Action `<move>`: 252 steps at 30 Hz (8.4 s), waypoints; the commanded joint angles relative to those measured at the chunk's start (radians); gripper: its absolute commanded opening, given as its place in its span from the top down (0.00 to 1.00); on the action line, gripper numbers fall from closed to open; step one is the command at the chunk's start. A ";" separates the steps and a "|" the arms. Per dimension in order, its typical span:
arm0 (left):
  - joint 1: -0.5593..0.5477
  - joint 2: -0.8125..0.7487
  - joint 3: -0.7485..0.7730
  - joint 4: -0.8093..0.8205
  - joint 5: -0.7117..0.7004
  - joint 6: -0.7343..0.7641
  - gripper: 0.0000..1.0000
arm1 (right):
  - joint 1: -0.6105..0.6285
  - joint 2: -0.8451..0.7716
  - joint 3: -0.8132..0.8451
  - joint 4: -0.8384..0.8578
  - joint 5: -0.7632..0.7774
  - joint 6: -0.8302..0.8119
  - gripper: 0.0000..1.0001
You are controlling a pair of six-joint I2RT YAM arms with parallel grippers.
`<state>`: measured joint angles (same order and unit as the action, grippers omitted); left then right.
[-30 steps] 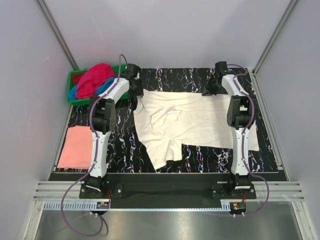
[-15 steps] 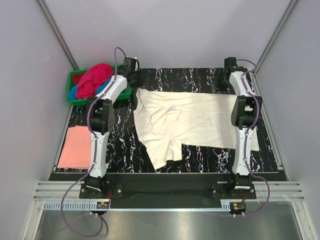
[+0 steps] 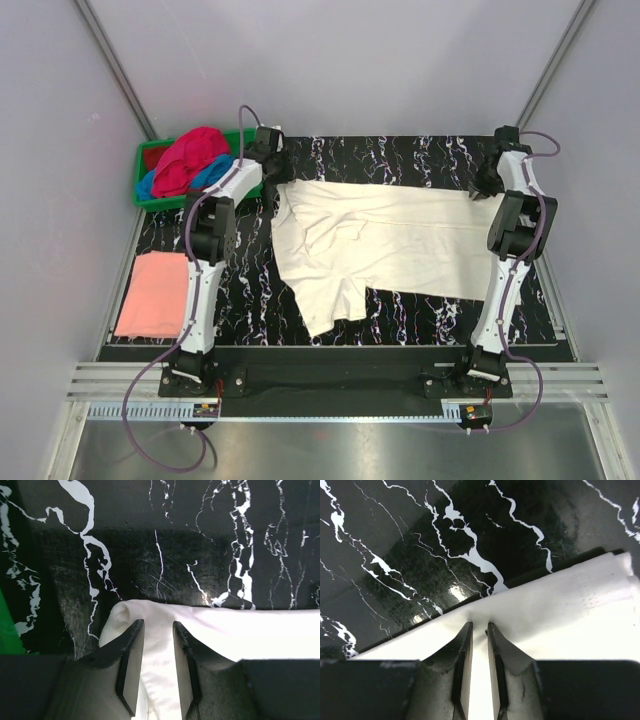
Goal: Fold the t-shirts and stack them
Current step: Fold the tshirt
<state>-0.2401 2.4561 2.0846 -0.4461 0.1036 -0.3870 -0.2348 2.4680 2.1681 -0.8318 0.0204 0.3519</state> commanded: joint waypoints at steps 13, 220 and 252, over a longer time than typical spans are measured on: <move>0.081 0.214 0.276 0.147 0.200 -0.174 0.71 | 0.000 0.074 0.113 0.085 -0.013 -0.083 0.73; -0.729 -1.055 -1.152 -0.226 -0.192 -0.408 1.00 | -0.380 -1.144 -1.330 0.131 0.116 0.317 0.48; -0.731 -1.272 -1.055 -0.220 -0.157 -0.311 1.00 | -0.432 -0.917 -1.380 0.369 0.128 0.254 0.99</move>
<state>-0.9646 1.2156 0.9836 -0.6788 -0.0635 -0.7128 -0.6643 1.5253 0.7982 -0.4633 0.1226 0.6193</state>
